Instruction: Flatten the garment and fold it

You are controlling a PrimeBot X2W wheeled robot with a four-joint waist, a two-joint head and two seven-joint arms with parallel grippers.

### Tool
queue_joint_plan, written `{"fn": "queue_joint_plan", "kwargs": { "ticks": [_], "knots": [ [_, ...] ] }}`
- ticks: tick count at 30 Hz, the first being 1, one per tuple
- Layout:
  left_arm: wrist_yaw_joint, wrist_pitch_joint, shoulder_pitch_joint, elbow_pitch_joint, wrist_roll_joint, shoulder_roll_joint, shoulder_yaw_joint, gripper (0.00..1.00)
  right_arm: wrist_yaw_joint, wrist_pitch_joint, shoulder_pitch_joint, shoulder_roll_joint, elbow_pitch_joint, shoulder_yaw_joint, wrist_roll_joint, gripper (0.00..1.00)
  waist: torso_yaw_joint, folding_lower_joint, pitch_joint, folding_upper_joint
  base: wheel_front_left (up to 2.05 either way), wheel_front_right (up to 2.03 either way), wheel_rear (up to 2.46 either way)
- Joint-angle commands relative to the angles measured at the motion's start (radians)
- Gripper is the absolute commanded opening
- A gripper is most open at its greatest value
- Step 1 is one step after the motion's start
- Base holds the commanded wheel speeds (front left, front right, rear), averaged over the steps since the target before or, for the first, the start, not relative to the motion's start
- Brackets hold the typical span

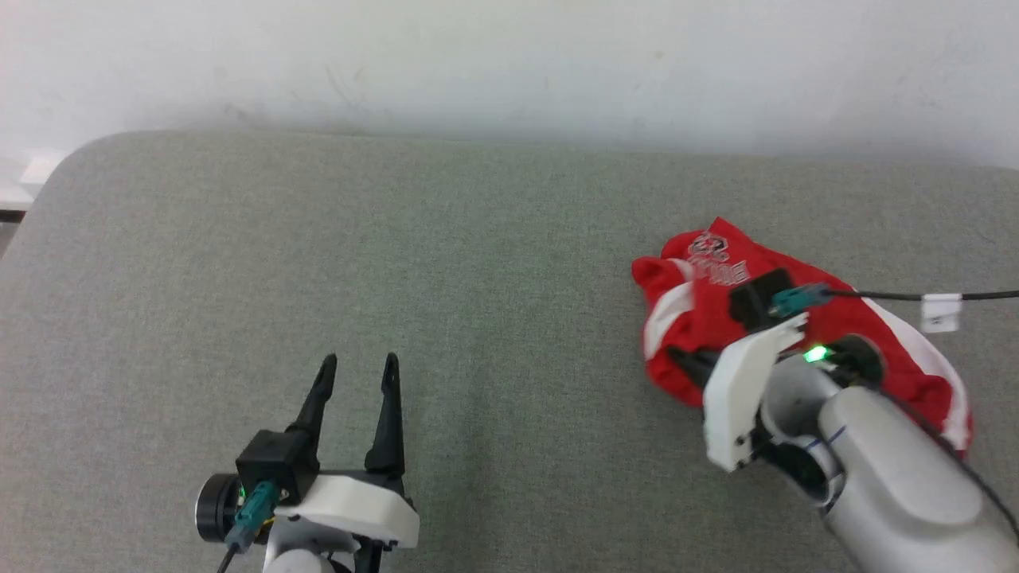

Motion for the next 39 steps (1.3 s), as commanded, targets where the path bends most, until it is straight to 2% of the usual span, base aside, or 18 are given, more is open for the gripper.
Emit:
{"fn": "queue_joint_plan", "kwargs": {
  "ticks": [1, 5, 8, 9, 10, 16, 20, 26, 31, 39],
  "knots": [
    [0.004, -0.005, 0.022, 0.004, 0.007, 0.006, 0.004, 1.00, -0.001, -0.008, 0.023, 0.005, -0.036, 0.025, 0.011, 0.00, -0.007, 0.0001, -0.020, -0.0001, 0.00, 0.00, 0.00],
    [0.010, -0.005, 0.038, 0.008, 0.006, 0.013, 0.008, 1.00, -0.001, 0.014, 0.103, -0.023, -0.191, 0.119, 0.045, 0.00, -0.011, 0.0001, -0.041, -0.0001, 0.00, 0.00, 0.00],
    [0.019, -0.002, 0.052, 0.008, 0.002, 0.017, 0.014, 1.00, -0.001, 0.035, 0.184, -0.053, -0.272, 0.138, 0.056, 0.00, -0.019, 0.0001, -0.047, -0.0001, 0.00, 0.00, 0.00],
    [0.021, 0.001, 0.058, 0.009, 0.002, 0.018, 0.014, 1.00, -0.001, 0.024, 0.212, -0.057, -0.291, 0.131, 0.054, 0.38, -0.021, 0.0001, -0.048, -0.0001, 0.00, 0.00, 0.00],
    [0.022, 0.004, 0.062, 0.009, 0.001, 0.020, 0.013, 1.00, -0.001, 0.003, 0.239, -0.058, -0.307, 0.118, 0.048, 1.00, -0.023, 0.0001, -0.049, -0.0001, 0.00, 0.00, 0.00],
    [0.022, 0.022, 0.060, 0.005, 0.004, 0.035, 0.007, 1.00, -0.001, -0.204, 0.400, -0.004, -0.417, -0.025, -0.038, 1.00, -0.050, 0.0001, -0.049, -0.0001, 0.00, 0.00, 0.00],
    [0.000, 0.057, 0.015, 0.014, 0.009, 0.047, -0.016, 1.00, -0.001, -0.281, 0.498, 0.060, -0.509, -0.146, -0.129, 1.00, -0.084, 0.0001, -0.048, -0.0001, 0.00, 0.00, 0.00],
    [-0.059, 0.158, -0.127, 0.082, 0.020, 0.046, -0.086, 1.00, -0.001, -0.293, 0.590, 0.155, -0.672, -0.315, -0.290, 1.00, -0.168, 0.0001, -0.021, -0.0001, 0.00, 0.00, 0.00],
    [-0.100, 0.251, -0.248, 0.201, 0.023, 0.040, -0.133, 1.00, -0.001, -0.269, 0.635, 0.205, -0.760, -0.414, -0.354, 1.00, -0.242, 0.0001, 0.012, -0.0001, 0.00, 0.00, 0.00],
    [-0.157, 0.399, -0.391, 0.431, 0.008, 0.055, -0.208, 1.00, -0.001, -0.243, 0.654, 0.233, -0.794, -0.462, -0.367, 1.00, -0.328, 0.0001, 0.059, -0.0001, 0.00, 0.00, 0.00]
  ]
}}
